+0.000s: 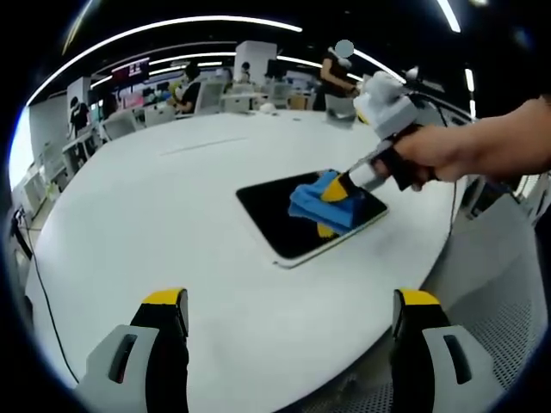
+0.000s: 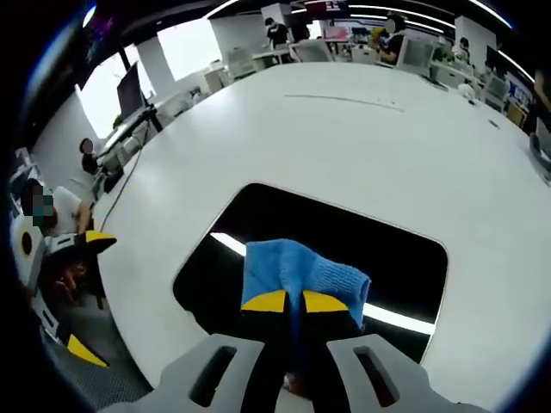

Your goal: Wipe the mirror surface with the cleaning cloth until all visible marks leave the cleaned area.

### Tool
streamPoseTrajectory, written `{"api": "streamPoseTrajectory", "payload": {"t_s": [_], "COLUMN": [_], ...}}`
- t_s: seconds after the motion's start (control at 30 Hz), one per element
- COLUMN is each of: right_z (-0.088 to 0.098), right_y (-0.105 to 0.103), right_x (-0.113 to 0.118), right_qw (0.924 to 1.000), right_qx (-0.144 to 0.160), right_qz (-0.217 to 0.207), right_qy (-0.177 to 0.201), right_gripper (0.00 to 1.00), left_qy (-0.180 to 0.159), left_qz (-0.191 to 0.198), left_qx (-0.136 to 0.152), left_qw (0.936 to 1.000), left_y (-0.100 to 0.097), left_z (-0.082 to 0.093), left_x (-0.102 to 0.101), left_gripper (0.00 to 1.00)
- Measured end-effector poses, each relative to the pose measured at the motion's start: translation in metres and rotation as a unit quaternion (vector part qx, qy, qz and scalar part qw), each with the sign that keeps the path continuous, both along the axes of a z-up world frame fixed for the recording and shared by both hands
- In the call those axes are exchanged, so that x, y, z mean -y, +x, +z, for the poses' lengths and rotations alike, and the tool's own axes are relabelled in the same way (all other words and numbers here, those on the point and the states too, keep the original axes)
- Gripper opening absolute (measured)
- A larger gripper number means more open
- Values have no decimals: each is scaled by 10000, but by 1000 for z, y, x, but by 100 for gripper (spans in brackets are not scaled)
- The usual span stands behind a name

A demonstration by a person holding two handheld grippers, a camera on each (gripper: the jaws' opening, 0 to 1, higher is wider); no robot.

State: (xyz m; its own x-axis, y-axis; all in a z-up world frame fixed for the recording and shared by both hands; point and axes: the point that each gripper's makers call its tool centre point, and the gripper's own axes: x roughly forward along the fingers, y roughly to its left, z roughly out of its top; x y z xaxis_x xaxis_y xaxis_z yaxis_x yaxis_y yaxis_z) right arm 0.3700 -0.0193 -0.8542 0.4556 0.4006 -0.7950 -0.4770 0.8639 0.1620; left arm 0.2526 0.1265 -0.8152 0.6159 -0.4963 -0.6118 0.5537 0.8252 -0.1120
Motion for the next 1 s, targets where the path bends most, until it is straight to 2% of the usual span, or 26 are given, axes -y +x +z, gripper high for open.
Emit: {"api": "streamPoseTrajectory", "payload": {"t_s": [0.47, 0.63, 0.73, 0.8, 0.83, 1.0], "right_z": [0, 1, 1, 1, 1, 2], "right_y": [26, 34, 38, 39, 40, 46], "right_x": [2, 3, 4, 3, 3, 2], "right_qw": [10000, 10000, 9999, 9999, 9999, 9999], "right_qx": [23, -34, -90, -99, -94, -93], "right_qz": [-3, -88, -126, -98, -69, -19], "right_qy": [-97, -13, 69, 79, 81, 36], "right_gripper": [0, 0, 0, 0, 0, 0], "left_qy": [-7, -49, -27, -70, -206, -184], "left_qz": [-10, -32, -95, -56, 14, -29], "left_qx": [39, -93, -75, -49, -44, -79], "left_qw": [10000, 9999, 9999, 9999, 9998, 9998], "left_y": [0, -2, -3, -2, 0, -1], "left_z": [3, 0, 0, 1, 4, 2], "left_x": [1, 3, 4, 4, 4, 5], "left_gripper": [99, 99, 91, 95, 99, 99]}}
